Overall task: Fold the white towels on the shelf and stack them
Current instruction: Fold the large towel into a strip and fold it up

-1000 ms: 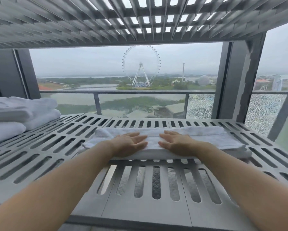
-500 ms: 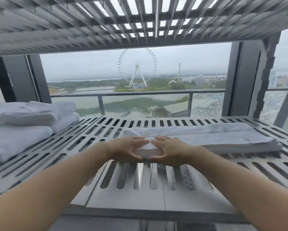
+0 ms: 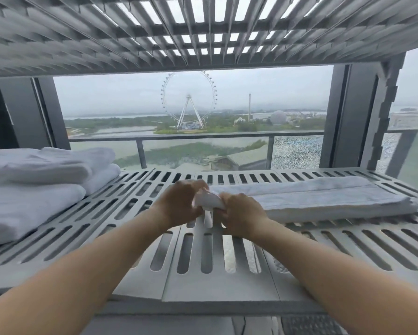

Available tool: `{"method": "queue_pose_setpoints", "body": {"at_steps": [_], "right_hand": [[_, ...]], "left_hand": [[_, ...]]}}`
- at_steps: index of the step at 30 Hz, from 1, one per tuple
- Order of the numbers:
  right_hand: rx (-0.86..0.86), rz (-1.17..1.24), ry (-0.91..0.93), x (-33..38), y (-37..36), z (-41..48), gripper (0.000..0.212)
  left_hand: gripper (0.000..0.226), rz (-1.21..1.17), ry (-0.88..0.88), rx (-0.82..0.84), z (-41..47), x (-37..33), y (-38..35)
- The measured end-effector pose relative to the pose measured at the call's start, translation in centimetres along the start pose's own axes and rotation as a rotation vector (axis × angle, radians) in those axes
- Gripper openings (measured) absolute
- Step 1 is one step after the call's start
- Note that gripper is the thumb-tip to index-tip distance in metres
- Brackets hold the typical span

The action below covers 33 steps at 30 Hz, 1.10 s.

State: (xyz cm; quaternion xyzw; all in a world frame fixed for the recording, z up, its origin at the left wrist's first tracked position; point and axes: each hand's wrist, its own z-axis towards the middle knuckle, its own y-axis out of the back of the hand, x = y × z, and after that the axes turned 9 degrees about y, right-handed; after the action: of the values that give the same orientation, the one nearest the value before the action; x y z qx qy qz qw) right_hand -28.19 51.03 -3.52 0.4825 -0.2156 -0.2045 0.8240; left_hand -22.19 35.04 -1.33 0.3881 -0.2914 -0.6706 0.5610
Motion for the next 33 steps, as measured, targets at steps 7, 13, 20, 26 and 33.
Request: {"method": "queue_pose_setpoints", "body": {"at_steps": [7,13,20,26,33], "right_hand": [[-0.049,0.083,-0.054,0.0,0.4,0.1,0.017],[0.044,0.060,0.075,-0.4,0.3,-1.1,0.011],[0.138,0.098,0.031,-5.0,3.8,-2.1,0.042],[0.355,-0.055,-0.219,-13.4,7.1,-4.9,0.037],[0.252,0.071,-0.185,-18.3,9.5,-8.5,0.029]], "left_hand": [[0.036,-0.007,0.480,0.090,0.6,0.6,0.5],[0.023,-0.904,0.931,0.415,1.3,-2.2,0.9],[0.031,-0.788,0.960,0.366,2.5,-2.4,-0.2],[0.006,-0.642,0.902,0.215,6.4,-6.2,2.3],[0.046,-0.520,0.477,0.025,14.0,-17.3,-0.2]]}}
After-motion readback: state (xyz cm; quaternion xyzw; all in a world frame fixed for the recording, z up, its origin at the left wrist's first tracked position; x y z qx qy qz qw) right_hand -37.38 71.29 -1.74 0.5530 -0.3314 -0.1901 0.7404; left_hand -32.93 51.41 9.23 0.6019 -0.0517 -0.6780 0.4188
